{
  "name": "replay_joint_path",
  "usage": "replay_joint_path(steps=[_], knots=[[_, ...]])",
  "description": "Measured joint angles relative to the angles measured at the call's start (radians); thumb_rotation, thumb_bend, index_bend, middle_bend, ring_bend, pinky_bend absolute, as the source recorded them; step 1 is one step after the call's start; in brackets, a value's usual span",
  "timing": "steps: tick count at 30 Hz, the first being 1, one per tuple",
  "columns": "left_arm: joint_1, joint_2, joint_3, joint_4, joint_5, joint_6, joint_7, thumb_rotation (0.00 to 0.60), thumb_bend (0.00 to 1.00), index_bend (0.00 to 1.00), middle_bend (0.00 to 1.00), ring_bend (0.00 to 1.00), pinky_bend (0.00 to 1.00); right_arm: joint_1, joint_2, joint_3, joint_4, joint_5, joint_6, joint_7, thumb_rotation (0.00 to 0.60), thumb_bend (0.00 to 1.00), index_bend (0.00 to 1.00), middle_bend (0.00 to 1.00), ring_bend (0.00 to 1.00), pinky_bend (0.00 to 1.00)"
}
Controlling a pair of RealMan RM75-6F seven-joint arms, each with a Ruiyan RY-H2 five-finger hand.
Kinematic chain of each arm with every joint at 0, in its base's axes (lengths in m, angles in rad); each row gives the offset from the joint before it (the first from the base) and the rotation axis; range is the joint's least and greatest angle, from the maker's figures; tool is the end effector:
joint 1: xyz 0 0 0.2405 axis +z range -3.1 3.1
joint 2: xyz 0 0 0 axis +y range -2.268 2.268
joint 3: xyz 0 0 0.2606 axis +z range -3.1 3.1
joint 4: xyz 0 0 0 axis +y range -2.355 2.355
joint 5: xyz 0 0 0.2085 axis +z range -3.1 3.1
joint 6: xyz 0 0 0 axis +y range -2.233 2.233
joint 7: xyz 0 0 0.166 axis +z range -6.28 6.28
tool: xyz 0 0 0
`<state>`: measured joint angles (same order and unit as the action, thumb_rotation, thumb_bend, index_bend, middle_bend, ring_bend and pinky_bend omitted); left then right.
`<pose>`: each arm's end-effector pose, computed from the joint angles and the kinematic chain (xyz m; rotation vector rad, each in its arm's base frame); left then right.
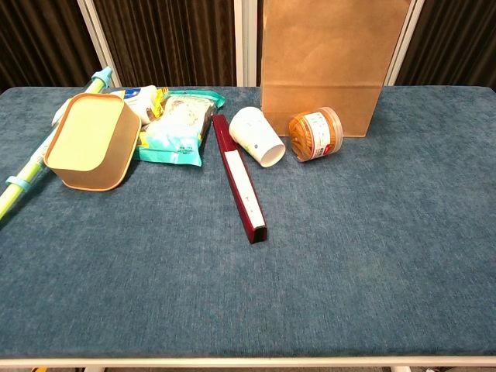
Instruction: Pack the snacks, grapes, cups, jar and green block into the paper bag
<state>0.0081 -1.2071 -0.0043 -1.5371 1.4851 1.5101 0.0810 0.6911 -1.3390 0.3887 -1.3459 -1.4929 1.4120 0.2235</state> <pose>-0.3423 0.1633 0.1378 -1.3546 -0.9300 -0.7625 -0.1191 -0.4059 0.1720 1.4144 -0.5436 1.6787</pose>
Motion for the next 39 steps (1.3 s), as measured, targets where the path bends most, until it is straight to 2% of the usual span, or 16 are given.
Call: replay_joint_path(steps=[4,7,13,20,22,24,27,28,30,34,39], knots=[[0.0,0.003,-0.002,-0.003,-0.001,0.003,0.002,0.6,0.04,0.36,0.35,0.31,0.26,0.047,-0.007,0.079,0.034,0.117,-0.062,0.026,0.6,0.39,0.68,0.63,0.42,0.47],[-0.001,0.005,-0.003,-0.008,0.001,0.004,0.005,0.6,0.04,0.36,0.35,0.31,0.26,0.089,-0.02,0.11,0.077,0.201,-0.135,0.019,0.6,0.39,0.68,0.63,0.42,0.47],[0.001,0.009,-0.002,-0.012,-0.002,0.006,0.006,0.6,0.04,0.36,0.35,0.31,0.26,0.183,-0.067,0.13,0.184,0.314,-0.28,-0.085,0.6,0.39,0.66,0.63,0.41,0.45],[0.004,0.012,-0.003,-0.015,-0.006,0.01,0.005,0.6,0.04,0.36,0.35,0.31,0.26,0.284,-0.147,0.132,0.311,0.405,-0.394,-0.198,0.6,0.39,0.62,0.61,0.37,0.41],[0.006,0.012,-0.003,-0.015,-0.009,0.011,0.004,0.6,0.04,0.36,0.35,0.31,0.26,0.303,-0.165,0.132,0.337,0.434,-0.427,-0.23,0.6,0.39,0.56,0.57,0.33,0.38],[0.008,0.012,-0.003,-0.013,-0.011,0.012,0.002,0.6,0.04,0.36,0.35,0.31,0.26,0.314,-0.175,0.13,0.345,0.462,-0.457,-0.26,0.6,0.37,0.45,0.49,0.27,0.33],[0.009,0.012,-0.001,-0.012,-0.011,0.011,0.001,0.6,0.04,0.36,0.35,0.31,0.26,0.325,-0.179,0.122,0.343,0.507,-0.503,-0.317,0.6,0.31,0.24,0.34,0.15,0.26],[0.01,0.012,-0.001,-0.012,-0.012,0.011,0.001,0.6,0.04,0.36,0.35,0.31,0.26,0.328,-0.177,0.117,0.336,0.524,-0.522,-0.34,0.6,0.27,0.14,0.26,0.09,0.22],[0.011,0.012,-0.001,-0.011,-0.012,0.014,0.0,0.6,0.04,0.36,0.35,0.31,0.26,0.329,-0.17,0.111,0.315,0.549,-0.543,-0.368,0.6,0.2,0.03,0.17,0.02,0.18],[0.013,0.012,-0.001,-0.009,-0.009,0.018,-0.002,0.6,0.04,0.36,0.35,0.31,0.26,0.32,-0.139,0.106,0.246,0.571,-0.551,-0.383,0.6,0.1,0.0,0.09,0.0,0.15],[0.011,0.012,-0.001,-0.013,-0.005,0.018,0.004,0.6,0.04,0.36,0.35,0.31,0.26,0.283,-0.096,0.113,0.159,0.537,-0.497,-0.322,0.6,0.07,0.0,0.1,0.0,0.15]])
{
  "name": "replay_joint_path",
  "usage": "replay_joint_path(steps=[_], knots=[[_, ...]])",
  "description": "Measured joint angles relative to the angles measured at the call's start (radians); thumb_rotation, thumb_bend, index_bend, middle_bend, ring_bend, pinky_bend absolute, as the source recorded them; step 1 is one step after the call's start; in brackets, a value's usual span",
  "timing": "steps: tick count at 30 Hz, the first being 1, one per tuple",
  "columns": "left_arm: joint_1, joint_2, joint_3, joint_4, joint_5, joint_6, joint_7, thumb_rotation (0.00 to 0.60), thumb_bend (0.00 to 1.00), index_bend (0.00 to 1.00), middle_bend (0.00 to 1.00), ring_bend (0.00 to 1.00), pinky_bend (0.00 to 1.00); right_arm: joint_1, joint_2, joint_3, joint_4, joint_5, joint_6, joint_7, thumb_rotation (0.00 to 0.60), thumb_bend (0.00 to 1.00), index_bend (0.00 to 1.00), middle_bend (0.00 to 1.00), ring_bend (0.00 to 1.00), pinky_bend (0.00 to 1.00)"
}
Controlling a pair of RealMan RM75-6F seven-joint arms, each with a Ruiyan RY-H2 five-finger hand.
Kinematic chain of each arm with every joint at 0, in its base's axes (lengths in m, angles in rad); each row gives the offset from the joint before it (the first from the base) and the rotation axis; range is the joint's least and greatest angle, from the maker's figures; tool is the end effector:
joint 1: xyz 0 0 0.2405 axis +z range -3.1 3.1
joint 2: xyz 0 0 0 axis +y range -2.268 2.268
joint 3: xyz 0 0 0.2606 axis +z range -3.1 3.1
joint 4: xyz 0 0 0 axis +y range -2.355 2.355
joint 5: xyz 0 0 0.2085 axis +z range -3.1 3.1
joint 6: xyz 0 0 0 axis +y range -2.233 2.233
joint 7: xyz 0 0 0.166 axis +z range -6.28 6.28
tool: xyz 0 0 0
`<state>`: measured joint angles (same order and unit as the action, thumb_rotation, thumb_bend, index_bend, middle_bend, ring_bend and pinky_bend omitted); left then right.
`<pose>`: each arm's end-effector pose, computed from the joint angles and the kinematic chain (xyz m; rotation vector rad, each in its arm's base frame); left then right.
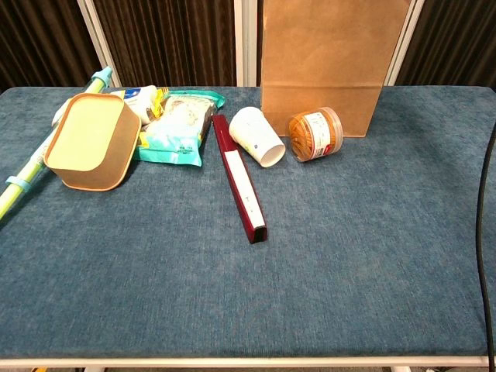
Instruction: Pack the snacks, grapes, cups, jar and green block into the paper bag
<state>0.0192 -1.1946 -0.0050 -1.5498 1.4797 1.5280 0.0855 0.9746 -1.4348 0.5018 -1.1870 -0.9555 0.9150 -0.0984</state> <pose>-0.3425 0.1597 0.1440 -1.3351 -0.9214 -0.7583 -0.0811 -0.5089 0.1275 1.4145 -0.8816 1.2889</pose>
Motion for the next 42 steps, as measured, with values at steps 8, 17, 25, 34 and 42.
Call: replay_joint_path(steps=[8,17,25,34,42], knots=[[-0.014,0.007,-0.006,-0.022,0.014,-0.003,0.024,0.6,0.04,0.36,0.35,0.31,0.26,-0.049,0.088,-0.016,-0.087,-0.032,0.033,0.006,0.6,0.03,0.0,0.09,0.0,0.15],[-0.004,0.015,-0.002,-0.039,0.011,0.011,0.033,0.6,0.04,0.36,0.35,0.31,0.26,-0.102,0.108,-0.05,-0.137,-0.103,0.09,0.081,0.6,0.02,0.08,0.28,0.2,0.41],[-0.014,0.017,-0.004,-0.041,0.02,0.003,0.038,0.6,0.04,0.36,0.35,0.31,0.26,-0.291,0.214,-0.141,-0.247,-0.306,0.263,0.307,0.6,0.07,0.16,0.34,0.24,0.44],[-0.026,0.016,-0.005,-0.044,0.028,-0.006,0.047,0.6,0.04,0.36,0.35,0.31,0.26,-0.413,0.321,-0.286,-0.251,-0.567,0.356,0.627,0.6,0.18,0.17,0.33,0.26,0.44],[-0.033,0.009,-0.005,-0.042,0.033,-0.01,0.059,0.6,0.04,0.36,0.35,0.31,0.26,-0.434,0.347,-0.44,-0.228,-0.829,0.409,0.707,0.6,0.2,0.25,0.38,0.29,0.44]])
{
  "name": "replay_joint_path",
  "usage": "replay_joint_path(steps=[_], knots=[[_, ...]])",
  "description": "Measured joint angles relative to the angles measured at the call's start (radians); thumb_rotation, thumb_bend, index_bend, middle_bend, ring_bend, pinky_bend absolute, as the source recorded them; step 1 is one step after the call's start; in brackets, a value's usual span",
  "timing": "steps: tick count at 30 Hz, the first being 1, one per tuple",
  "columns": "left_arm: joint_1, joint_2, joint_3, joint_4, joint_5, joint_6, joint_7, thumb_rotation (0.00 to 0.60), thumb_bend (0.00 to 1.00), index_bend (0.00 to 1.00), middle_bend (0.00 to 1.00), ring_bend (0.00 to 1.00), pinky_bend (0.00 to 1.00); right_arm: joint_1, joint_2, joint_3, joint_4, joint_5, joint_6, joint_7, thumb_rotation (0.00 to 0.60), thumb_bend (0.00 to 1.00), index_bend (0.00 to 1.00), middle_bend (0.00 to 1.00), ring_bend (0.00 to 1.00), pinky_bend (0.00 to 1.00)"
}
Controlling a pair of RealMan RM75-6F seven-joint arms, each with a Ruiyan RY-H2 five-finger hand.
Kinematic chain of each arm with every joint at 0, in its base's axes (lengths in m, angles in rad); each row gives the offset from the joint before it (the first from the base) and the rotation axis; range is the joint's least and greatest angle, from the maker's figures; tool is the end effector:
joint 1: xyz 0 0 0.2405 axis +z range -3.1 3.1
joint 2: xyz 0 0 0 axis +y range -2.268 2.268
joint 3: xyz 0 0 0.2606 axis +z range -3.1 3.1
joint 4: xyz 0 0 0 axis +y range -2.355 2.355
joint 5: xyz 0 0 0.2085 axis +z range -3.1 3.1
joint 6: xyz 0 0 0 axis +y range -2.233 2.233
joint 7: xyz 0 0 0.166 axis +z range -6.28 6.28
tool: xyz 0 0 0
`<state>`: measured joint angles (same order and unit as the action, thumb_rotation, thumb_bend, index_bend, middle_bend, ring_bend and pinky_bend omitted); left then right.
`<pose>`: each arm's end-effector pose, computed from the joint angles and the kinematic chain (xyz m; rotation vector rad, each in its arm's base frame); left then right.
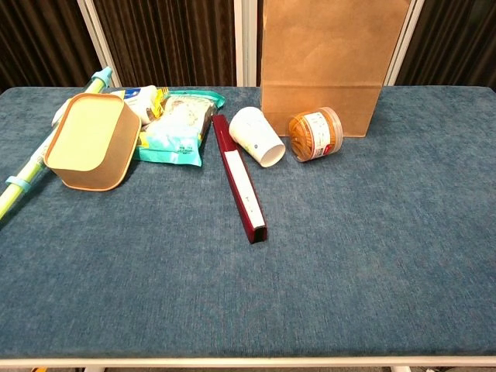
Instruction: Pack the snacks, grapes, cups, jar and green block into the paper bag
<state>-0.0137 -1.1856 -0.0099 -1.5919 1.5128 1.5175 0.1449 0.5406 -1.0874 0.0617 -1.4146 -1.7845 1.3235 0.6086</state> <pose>-0.3249 0.1721 0.1403 -1.3958 -0.8738 -0.7789 -0.2090 -0.3266 0.1504 1.8900 -0.9433 1.3950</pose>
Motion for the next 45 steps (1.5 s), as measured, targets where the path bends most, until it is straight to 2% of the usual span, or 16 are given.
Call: replay_joint_path(steps=[3,7,12,17,20,26,38,41,45], knots=[[-0.003,-0.005,-0.001,0.004,0.0,-0.001,0.005,0.6,0.04,0.36,0.35,0.31,0.26,0.018,-0.009,-0.009,-0.024,0.002,-0.065,-0.089,0.6,0.1,0.12,0.27,0.26,0.46],[-0.004,-0.007,0.002,0.009,0.004,-0.003,-0.004,0.6,0.04,0.36,0.35,0.31,0.26,0.049,-0.046,0.007,-0.06,0.067,-0.18,-0.312,0.6,0.04,0.01,0.15,0.32,0.64],[-0.002,-0.01,0.003,0.019,0.0,-0.004,-0.017,0.6,0.04,0.36,0.35,0.31,0.26,0.096,-0.139,0.047,-0.08,0.21,-0.307,-0.62,0.6,0.0,0.0,0.11,0.44,0.72],[0.001,-0.014,0.006,0.027,-0.006,-0.004,-0.029,0.6,0.04,0.36,0.35,0.31,0.26,0.168,-0.306,0.099,-0.044,0.422,-0.414,-0.904,0.6,0.0,0.0,0.09,0.46,0.74],[0.004,-0.016,0.007,0.034,-0.009,-0.004,-0.036,0.6,0.04,0.36,0.35,0.31,0.26,0.203,-0.386,0.117,0.011,0.488,-0.444,-0.993,0.6,0.0,0.0,0.09,0.47,0.76],[0.008,-0.018,0.007,0.043,-0.012,0.001,-0.052,0.6,0.04,0.36,0.35,0.31,0.26,0.263,-0.513,0.138,0.164,0.543,-0.458,-1.092,0.6,0.0,0.0,0.08,0.47,0.79],[0.01,-0.02,0.004,0.053,-0.022,-0.002,-0.067,0.6,0.04,0.36,0.35,0.31,0.26,0.332,-0.653,0.144,0.371,0.585,-0.502,-1.095,0.6,0.02,0.0,0.15,0.51,0.81],[0.011,-0.02,0.004,0.057,-0.027,-0.004,-0.07,0.6,0.04,0.36,0.35,0.31,0.26,0.343,-0.683,0.138,0.418,0.581,-0.507,-1.089,0.6,0.06,0.05,0.18,0.51,0.82],[0.011,-0.023,0.005,0.065,-0.027,-0.007,-0.077,0.6,0.04,0.36,0.35,0.31,0.26,0.353,-0.717,0.129,0.472,0.568,-0.506,-1.082,0.6,0.12,0.18,0.24,0.53,0.83]])
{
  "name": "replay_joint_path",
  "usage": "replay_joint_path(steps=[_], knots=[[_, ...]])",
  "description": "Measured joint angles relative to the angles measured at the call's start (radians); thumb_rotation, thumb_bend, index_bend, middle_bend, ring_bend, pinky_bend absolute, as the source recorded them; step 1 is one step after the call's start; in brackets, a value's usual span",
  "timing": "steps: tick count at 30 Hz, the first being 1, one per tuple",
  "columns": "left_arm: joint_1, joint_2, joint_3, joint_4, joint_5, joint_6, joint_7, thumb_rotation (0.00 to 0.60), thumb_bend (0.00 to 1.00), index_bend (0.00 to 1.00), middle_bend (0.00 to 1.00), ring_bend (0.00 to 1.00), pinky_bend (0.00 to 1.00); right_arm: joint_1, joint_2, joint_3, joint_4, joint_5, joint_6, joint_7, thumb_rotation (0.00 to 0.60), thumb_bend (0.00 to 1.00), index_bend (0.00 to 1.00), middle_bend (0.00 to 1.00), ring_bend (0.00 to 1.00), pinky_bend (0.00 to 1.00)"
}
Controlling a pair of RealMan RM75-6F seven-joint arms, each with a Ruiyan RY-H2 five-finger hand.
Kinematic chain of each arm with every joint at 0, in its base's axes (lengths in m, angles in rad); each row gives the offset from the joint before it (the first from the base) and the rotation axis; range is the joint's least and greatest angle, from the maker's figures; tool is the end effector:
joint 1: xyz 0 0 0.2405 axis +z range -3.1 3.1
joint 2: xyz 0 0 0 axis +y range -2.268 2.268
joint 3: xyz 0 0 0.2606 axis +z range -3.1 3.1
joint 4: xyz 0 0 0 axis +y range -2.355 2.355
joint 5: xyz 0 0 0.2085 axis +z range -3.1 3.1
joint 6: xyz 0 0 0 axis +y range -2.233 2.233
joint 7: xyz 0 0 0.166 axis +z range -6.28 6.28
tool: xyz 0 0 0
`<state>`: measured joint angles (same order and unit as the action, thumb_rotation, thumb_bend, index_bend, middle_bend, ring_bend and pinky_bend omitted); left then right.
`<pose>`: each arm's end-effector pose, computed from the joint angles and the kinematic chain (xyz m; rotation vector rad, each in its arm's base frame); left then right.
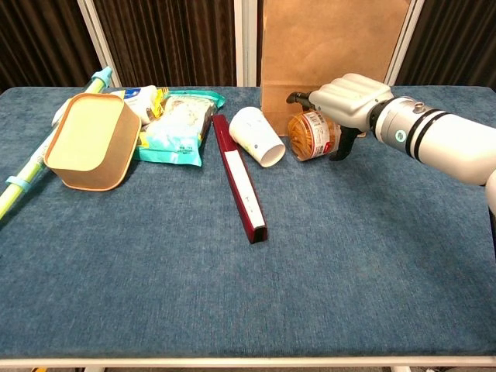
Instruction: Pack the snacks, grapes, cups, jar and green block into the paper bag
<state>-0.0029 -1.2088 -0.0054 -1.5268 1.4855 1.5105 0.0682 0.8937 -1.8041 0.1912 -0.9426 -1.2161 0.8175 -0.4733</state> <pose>-0.3422 0.1673 0.1385 -1.3577 -0.9248 -0.7754 -0.1427 -0.4270 -0.0757 1.9842 -0.5072 0.6763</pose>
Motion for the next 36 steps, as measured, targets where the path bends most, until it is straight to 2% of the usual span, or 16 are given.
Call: replay_joint_path(steps=[6,12,18,22,27,31,36], knots=[[0.001,-0.003,-0.001,0.008,-0.002,-0.001,-0.009,0.6,0.04,0.36,0.35,0.31,0.26,0.005,-0.036,-0.013,0.06,-0.039,0.03,0.036,0.6,0.21,0.38,0.36,0.58,0.85],[0.0,-0.004,-0.001,0.011,-0.004,-0.003,-0.011,0.6,0.04,0.36,0.35,0.31,0.26,-0.009,-0.017,-0.026,0.036,-0.104,0.105,0.104,0.6,0.22,0.43,0.4,0.59,0.86],[-0.003,-0.004,-0.001,0.009,0.0,-0.004,-0.004,0.6,0.04,0.36,0.35,0.31,0.26,-0.04,0.086,-0.035,-0.126,-0.187,0.223,0.184,0.6,0.22,0.43,0.4,0.59,0.86],[-0.005,-0.001,-0.002,0.001,0.006,-0.002,0.004,0.6,0.04,0.36,0.35,0.31,0.26,-0.069,0.2,-0.027,-0.298,-0.265,0.357,0.243,0.6,0.22,0.43,0.41,0.59,0.86],[-0.004,0.003,-0.001,-0.011,0.011,0.005,0.014,0.6,0.04,0.36,0.35,0.31,0.26,-0.106,0.316,0.038,-0.453,-0.318,0.533,0.307,0.6,0.22,0.43,0.41,0.58,0.86],[-0.002,0.005,0.001,-0.015,0.011,0.005,0.016,0.6,0.04,0.36,0.35,0.31,0.26,-0.131,0.37,0.137,-0.508,-0.317,0.636,0.364,0.6,0.22,0.43,0.42,0.58,0.86],[-0.002,0.007,0.001,-0.016,0.012,0.007,0.014,0.6,0.04,0.36,0.35,0.31,0.26,-0.141,0.395,0.203,-0.519,-0.22,0.634,0.356,0.6,0.22,0.43,0.42,0.58,0.86]])
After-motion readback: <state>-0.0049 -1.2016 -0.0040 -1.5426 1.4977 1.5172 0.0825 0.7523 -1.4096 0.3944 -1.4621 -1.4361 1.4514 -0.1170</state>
